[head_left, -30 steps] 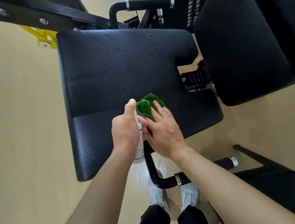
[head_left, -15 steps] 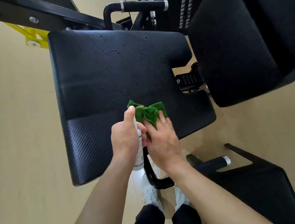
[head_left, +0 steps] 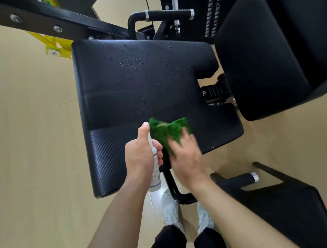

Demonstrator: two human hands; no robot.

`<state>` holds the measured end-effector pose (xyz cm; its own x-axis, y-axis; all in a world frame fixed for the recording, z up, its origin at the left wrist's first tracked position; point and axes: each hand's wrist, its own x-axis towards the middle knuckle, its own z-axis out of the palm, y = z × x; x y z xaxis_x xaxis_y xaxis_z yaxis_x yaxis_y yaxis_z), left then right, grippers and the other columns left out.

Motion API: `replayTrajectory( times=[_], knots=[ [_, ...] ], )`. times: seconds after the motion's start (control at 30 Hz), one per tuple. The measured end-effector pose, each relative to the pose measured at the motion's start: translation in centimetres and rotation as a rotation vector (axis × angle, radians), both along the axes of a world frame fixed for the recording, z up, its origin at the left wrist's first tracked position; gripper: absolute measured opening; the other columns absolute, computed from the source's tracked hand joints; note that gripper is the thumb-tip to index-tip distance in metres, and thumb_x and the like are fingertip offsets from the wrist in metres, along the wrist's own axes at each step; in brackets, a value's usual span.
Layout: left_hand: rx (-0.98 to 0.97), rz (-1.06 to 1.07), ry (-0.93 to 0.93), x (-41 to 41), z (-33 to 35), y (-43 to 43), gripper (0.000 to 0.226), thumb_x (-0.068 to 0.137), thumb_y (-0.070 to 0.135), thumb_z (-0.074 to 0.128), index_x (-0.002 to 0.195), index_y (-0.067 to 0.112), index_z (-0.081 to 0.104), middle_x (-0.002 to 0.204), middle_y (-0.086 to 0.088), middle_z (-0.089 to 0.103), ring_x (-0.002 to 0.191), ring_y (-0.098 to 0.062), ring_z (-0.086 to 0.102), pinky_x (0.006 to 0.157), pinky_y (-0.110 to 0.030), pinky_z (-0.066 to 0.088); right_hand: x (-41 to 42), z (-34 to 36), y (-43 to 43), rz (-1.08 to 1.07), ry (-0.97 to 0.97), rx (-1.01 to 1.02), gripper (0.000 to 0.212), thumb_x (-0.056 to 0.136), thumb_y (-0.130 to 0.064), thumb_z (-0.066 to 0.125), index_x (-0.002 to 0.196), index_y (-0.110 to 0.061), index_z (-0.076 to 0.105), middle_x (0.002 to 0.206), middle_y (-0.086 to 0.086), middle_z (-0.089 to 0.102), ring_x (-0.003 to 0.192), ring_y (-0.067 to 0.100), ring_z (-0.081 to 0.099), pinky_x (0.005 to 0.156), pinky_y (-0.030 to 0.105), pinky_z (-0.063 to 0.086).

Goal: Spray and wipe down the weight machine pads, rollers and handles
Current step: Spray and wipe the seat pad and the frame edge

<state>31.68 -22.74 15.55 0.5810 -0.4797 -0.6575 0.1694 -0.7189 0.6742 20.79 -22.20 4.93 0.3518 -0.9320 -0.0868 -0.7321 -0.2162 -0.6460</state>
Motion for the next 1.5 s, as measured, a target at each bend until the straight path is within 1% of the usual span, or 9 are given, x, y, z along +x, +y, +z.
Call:
replayTrajectory(
  times=[0.13,0.23,0.37,0.57,0.8,1.0,1.17,1.3,1.5],
  knots=[
    [-0.004,-0.031,-0.019,-0.2,0.8,0.6,0.066,0.103,0.051,0.051,0.060,0.002,0.063,0.051,-0.009,0.057,0.040,-0.018,0.052,0.046,-0.024,0.047,-1.4,2.8,1.8,0.373,-0.167,0.036,0.040,0.098,-0.015,0.057,0.137,-0.024,0.059,0.147,0.000,0.054,0.140,0.027,0.045,0.112,0.044,0.043],
    [0.009,0.022,0.026,-0.5,1.0,-0.1,0.067,0.102,0.053,0.052,0.056,0.005,0.062,0.049,-0.007,0.056,0.040,-0.019,0.052,0.047,-0.026,0.045,-5.0,4.0,0.1,0.108,-0.160,0.127,0.046,0.094,-0.006,0.058,0.133,-0.029,0.064,0.127,-0.006,0.062,0.107,0.020,0.064,0.085,0.030,0.054],
    [-0.008,0.111,0.029,-1.2,0.9,-3.1,0.066,0.102,0.055,0.053,0.057,0.008,0.062,0.050,-0.004,0.059,0.045,-0.018,0.056,0.054,-0.029,0.050,-9.0,5.1,-2.3,-0.296,-0.214,0.178,0.045,0.098,-0.005,0.057,0.137,-0.026,0.061,0.122,-0.002,0.061,0.110,0.014,0.057,0.095,0.032,0.050],
    [-0.013,0.130,0.019,-1.3,-0.3,-7.2,0.059,0.097,0.042,0.052,0.045,0.013,0.054,0.049,-0.004,0.056,0.052,-0.023,0.054,0.059,-0.033,0.048,-9.5,6.0,-5.8,-0.362,-0.353,0.231,0.040,0.102,-0.013,0.055,0.138,-0.029,0.060,0.125,-0.015,0.060,0.118,0.007,0.054,0.105,0.031,0.046],
    [-0.010,0.153,-0.028,0.4,-0.8,-5.6,0.065,0.100,0.056,0.051,0.055,0.009,0.063,0.053,-0.004,0.061,0.056,-0.022,0.060,0.060,-0.033,0.052,-6.2,3.9,-12.0,-0.418,-0.298,0.345,0.076,0.103,-0.023,0.050,0.161,-0.032,0.002,0.145,0.001,0.048,0.129,0.025,0.049,0.105,0.037,0.038],
    [-0.055,0.171,-0.038,3.0,-0.1,-4.0,0.067,0.101,0.053,0.048,0.053,0.008,0.059,0.052,-0.008,0.058,0.052,-0.024,0.056,0.051,-0.030,0.047,2.9,0.2,-18.1,-0.176,-0.081,0.198,0.060,0.103,-0.033,0.041,0.160,-0.028,0.023,0.167,0.000,0.022,0.154,0.029,0.012,0.124,0.048,0.013],
    [-0.135,0.256,-0.055,5.3,0.5,-4.2,0.070,0.100,0.054,0.050,0.043,0.013,0.058,0.049,-0.011,0.054,0.044,-0.023,0.050,0.055,-0.032,0.044,9.5,1.9,-12.3,0.242,-0.102,-0.030,0.065,0.090,-0.059,0.056,0.150,-0.036,0.044,0.160,-0.002,0.037,0.151,0.032,0.026,0.122,0.052,0.020],
    [-0.144,0.258,-0.042,6.2,1.0,-4.5,0.071,0.100,0.053,0.050,0.039,0.016,0.057,0.049,-0.010,0.053,0.043,-0.023,0.050,0.055,-0.032,0.044,4.4,0.6,-7.3,0.463,-0.109,-0.199,0.048,0.096,-0.052,0.054,0.140,-0.034,0.058,0.153,-0.004,0.048,0.145,0.026,0.041,0.118,0.051,0.030],
    [-0.114,0.235,-0.045,6.0,0.2,-4.5,0.069,0.100,0.053,0.050,0.045,0.012,0.057,0.052,-0.010,0.055,0.044,-0.021,0.051,0.050,-0.029,0.045,3.4,-2.0,-19.8,-0.124,-0.046,0.048,0.051,0.100,-0.048,0.051,0.148,-0.032,0.048,0.161,0.002,0.036,0.151,0.030,0.027,0.123,0.052,0.017]
  ],
)
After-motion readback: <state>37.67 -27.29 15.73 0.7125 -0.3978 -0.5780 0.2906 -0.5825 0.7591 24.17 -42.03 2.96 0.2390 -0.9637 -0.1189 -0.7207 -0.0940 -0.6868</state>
